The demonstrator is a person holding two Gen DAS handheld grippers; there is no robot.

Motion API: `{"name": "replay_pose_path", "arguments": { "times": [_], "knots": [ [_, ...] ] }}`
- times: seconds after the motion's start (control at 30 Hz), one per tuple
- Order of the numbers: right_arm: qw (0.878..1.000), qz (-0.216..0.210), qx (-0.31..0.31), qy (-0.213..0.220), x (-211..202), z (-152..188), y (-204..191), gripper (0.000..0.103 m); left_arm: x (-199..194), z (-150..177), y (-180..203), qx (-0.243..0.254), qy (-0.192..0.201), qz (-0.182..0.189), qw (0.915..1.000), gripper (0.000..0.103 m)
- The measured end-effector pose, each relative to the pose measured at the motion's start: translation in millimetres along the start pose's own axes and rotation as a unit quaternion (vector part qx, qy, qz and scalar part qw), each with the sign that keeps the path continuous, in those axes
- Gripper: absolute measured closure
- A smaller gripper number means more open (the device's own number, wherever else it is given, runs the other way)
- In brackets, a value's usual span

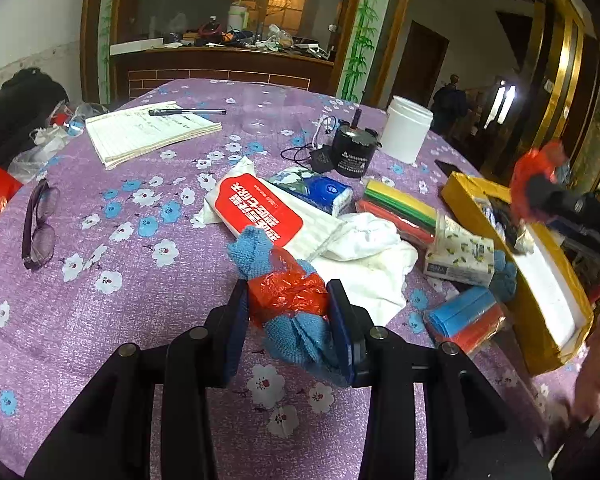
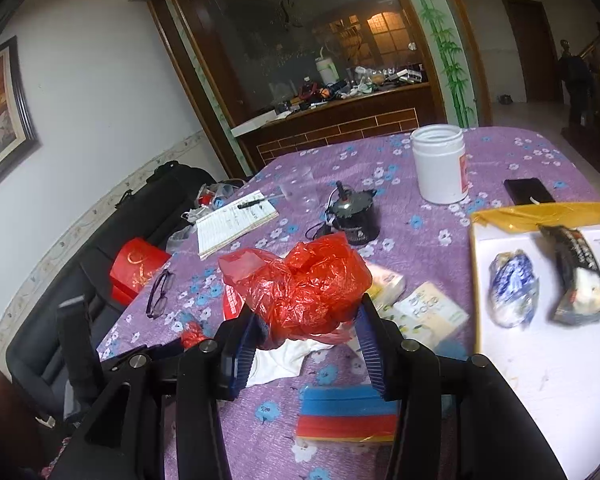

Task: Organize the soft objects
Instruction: 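Carry the sock and red bag over the yellow box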

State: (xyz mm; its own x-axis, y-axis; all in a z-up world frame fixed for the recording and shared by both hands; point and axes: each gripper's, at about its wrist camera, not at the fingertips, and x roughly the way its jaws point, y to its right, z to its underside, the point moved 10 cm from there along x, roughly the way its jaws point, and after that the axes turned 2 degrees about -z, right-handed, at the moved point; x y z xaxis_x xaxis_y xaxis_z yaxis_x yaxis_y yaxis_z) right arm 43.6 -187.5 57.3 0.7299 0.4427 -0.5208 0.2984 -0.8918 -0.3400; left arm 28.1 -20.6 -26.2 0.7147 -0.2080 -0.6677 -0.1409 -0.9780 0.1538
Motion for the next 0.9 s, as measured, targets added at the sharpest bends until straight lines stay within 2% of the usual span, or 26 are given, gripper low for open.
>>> {"name": "replay_pose_path", "arguments": {
  "times": [0.27,0.33,0.43,0.5,0.67,0.73,0.9],
  "knots": [
    [0.999,0.017,-0.014,0.036,-32.0,-41.5,28.2,0.055,-5.8,-3.7,51.7,0.015,-0.020,0.046,0.9986,0.067],
    [0.998,0.038,-0.015,0.047,-38.9,-53.7,49.6,0.055,-10.6,-10.6,73.3,0.030,-0.019,0.057,0.9977,0.067],
    [0.998,0.043,0.025,0.039,-43.9,-62.1,93.9,0.055,-13.6,-21.0,107.1,0.057,-0.020,0.071,0.9956,0.067],
    [0.994,0.065,0.067,0.051,-53.6,-63.0,131.8,0.055,-12.5,-27.6,129.7,0.073,-0.026,0.082,0.9936,0.067],
    [0.981,0.147,0.122,0.040,-64.1,-54.9,206.3,0.055,1.6,-36.8,207.6,0.088,-0.066,0.146,0.9832,0.067],
    [0.977,0.149,0.151,0.030,-64.2,-48.8,226.4,0.055,8.9,-33.9,237.9,0.095,-0.081,0.166,0.9782,0.067],
    [0.967,0.170,0.188,0.014,-61.8,-36.9,254.0,0.055,31.0,-14.7,299.1,0.131,-0.112,0.184,0.9676,0.067]
  ]
}}
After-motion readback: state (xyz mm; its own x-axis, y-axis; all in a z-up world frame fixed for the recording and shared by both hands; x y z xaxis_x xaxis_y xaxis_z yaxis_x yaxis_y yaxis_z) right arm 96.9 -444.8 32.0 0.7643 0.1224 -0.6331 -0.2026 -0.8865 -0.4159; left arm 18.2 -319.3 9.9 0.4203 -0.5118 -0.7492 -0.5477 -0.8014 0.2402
